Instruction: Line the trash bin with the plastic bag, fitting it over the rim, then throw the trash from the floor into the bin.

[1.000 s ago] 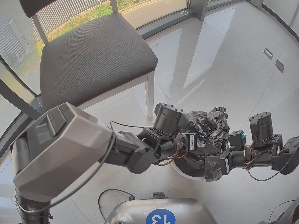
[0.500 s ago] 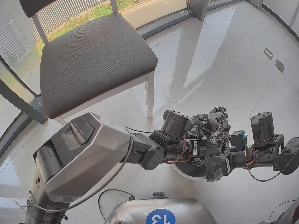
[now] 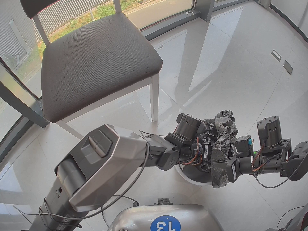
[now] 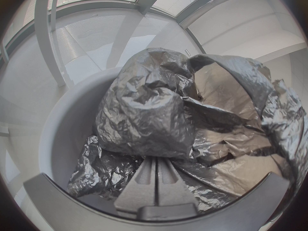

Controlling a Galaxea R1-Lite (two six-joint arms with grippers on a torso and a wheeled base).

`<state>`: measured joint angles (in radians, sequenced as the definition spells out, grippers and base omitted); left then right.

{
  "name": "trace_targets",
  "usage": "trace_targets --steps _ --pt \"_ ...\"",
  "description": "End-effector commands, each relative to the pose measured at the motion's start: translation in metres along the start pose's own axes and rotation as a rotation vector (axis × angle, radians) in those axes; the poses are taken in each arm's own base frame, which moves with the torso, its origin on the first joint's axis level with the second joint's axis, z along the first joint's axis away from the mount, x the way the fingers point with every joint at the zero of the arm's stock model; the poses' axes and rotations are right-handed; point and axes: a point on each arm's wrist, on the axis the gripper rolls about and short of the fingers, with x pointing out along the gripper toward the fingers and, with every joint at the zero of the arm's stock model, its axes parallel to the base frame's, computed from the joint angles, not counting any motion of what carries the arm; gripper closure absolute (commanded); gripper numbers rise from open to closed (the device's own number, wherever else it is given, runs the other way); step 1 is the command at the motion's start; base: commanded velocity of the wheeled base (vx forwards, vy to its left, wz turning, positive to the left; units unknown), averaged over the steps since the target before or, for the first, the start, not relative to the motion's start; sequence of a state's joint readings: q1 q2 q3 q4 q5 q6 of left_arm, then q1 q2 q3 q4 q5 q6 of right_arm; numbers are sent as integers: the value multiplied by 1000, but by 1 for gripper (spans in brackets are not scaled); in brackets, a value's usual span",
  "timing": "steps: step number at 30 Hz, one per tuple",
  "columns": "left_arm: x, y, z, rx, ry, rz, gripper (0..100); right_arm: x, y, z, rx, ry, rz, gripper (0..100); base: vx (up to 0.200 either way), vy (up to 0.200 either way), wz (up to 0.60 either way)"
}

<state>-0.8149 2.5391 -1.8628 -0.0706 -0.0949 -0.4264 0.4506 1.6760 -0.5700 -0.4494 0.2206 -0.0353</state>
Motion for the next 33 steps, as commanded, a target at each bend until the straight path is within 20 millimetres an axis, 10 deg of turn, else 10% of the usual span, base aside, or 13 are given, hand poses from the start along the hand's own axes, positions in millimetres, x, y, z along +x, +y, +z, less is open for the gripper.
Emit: trace_targets --steps 1,13,33 --pt "16 4 -7 6 9 6 100 1 2 0 -4 2 5 100 0 0 0" --pt "25 7 -8 9 0 4 100 1 2 0 -5 4 8 100 0 0 0" --pt "-47 8 10 -29 98 152 100 16 -4 -7 15 57 1 100 0 0 0"
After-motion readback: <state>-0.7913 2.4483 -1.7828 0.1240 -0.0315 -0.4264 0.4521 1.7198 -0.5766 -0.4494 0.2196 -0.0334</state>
